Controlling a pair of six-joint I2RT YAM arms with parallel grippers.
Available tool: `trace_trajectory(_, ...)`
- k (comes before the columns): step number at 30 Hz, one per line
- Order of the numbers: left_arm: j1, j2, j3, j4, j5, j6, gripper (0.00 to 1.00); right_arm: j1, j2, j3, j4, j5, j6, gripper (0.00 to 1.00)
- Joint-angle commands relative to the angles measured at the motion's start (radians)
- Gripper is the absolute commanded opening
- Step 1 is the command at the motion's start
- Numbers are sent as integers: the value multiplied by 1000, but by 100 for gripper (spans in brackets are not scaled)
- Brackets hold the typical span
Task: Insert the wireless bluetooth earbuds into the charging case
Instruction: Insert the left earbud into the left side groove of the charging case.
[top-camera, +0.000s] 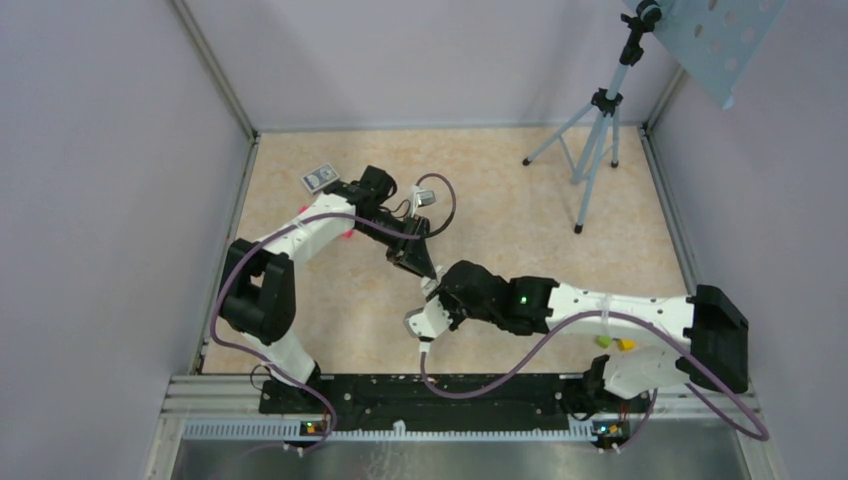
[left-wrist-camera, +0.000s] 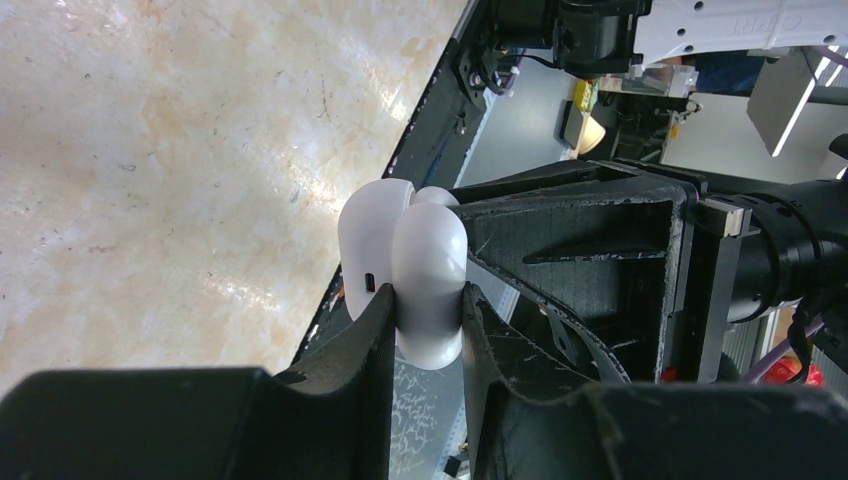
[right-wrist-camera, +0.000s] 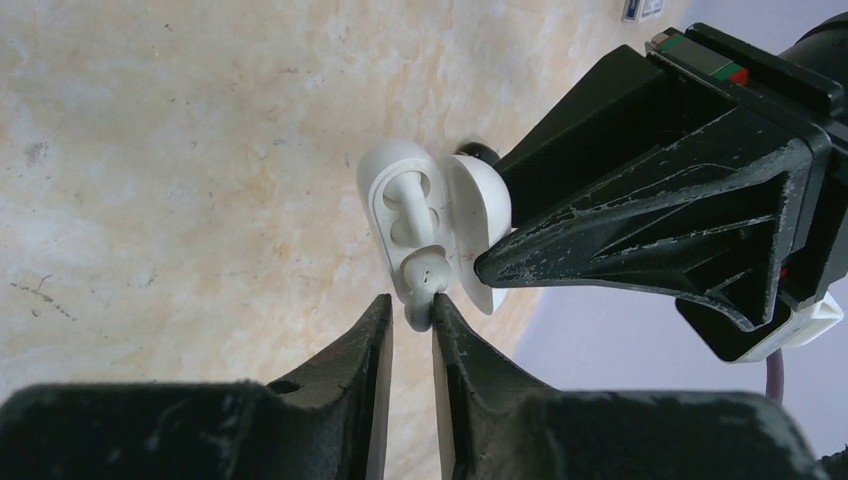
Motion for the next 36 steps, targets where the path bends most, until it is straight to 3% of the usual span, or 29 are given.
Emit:
trace_trajectory(1, -2, -29, 36, 2, 65, 3, 0, 13, -16, -21, 32, -11, 24, 21)
trace_trajectory(13, -4, -14, 36, 0, 54, 5, 0, 13, -84, -40, 97, -58, 112, 34)
trace_trajectory(19, -4, -11, 36, -1, 55, 5, 0, 11, -117, -48, 141, -74, 158, 51)
trace_trajectory(22, -3, -11, 35, -2, 54, 4, 0, 4, -130, -47, 150, -78, 186, 66)
trace_trajectory(30, -3, -9, 35, 0, 54, 5, 0, -23, -227, -54, 167, -102, 283, 70)
trace_trajectory(36, -3, -3, 37, 1, 55, 8, 0, -91, -379, -106, 223, -164, 481, 79)
